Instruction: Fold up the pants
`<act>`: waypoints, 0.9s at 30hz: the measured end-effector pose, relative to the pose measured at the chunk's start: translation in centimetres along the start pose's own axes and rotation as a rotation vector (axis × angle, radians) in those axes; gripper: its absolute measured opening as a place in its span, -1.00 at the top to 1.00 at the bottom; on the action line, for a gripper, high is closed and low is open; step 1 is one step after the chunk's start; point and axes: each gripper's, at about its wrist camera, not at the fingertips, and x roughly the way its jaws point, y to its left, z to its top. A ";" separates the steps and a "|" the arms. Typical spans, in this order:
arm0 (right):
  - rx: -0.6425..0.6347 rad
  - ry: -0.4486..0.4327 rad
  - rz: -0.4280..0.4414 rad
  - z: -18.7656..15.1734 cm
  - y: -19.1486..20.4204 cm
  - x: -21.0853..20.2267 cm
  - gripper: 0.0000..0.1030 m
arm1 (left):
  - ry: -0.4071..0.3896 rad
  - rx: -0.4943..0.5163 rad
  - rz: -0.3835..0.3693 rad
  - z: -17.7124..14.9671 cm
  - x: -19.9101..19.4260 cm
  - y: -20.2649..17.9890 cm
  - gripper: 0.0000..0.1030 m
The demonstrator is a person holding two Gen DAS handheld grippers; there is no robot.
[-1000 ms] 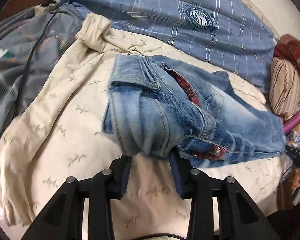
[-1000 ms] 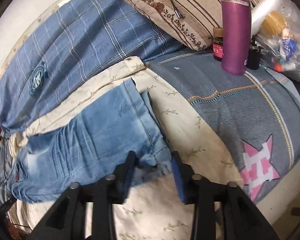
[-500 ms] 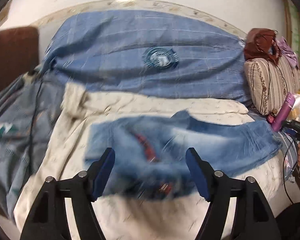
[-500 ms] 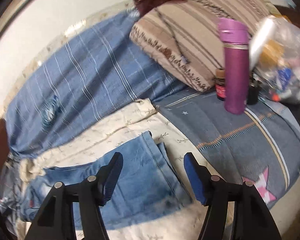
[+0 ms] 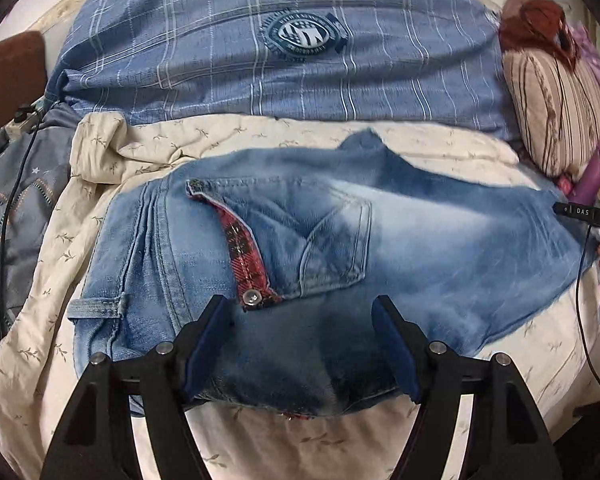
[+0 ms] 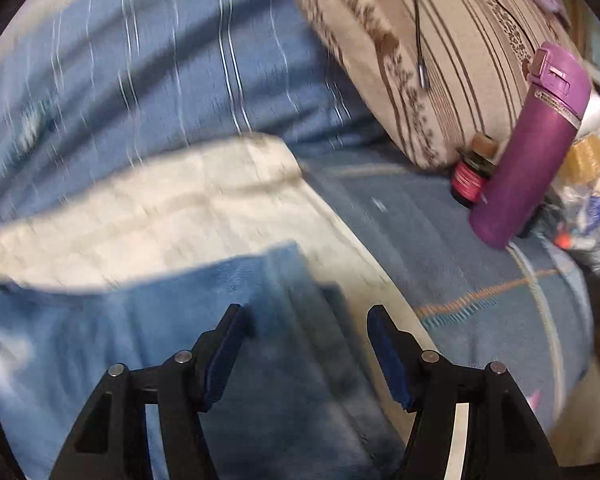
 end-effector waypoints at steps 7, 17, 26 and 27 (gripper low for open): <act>0.031 0.018 -0.073 -0.6 -0.4 -2.4 -0.29 | 0.036 0.062 0.039 -0.4 -0.3 -1.2 -0.44; -0.147 -0.113 0.559 2.2 13.6 -9.8 -0.43 | -0.106 -0.146 0.053 1.5 -3.9 3.1 -0.44; -0.447 -0.077 0.523 0.0 26.6 -7.2 -0.43 | 0.069 -0.197 0.175 0.0 -1.1 5.4 -0.44; -0.457 -0.084 0.506 0.0 27.3 -6.9 -0.43 | 0.091 -0.204 0.165 -0.2 -0.7 5.7 -0.45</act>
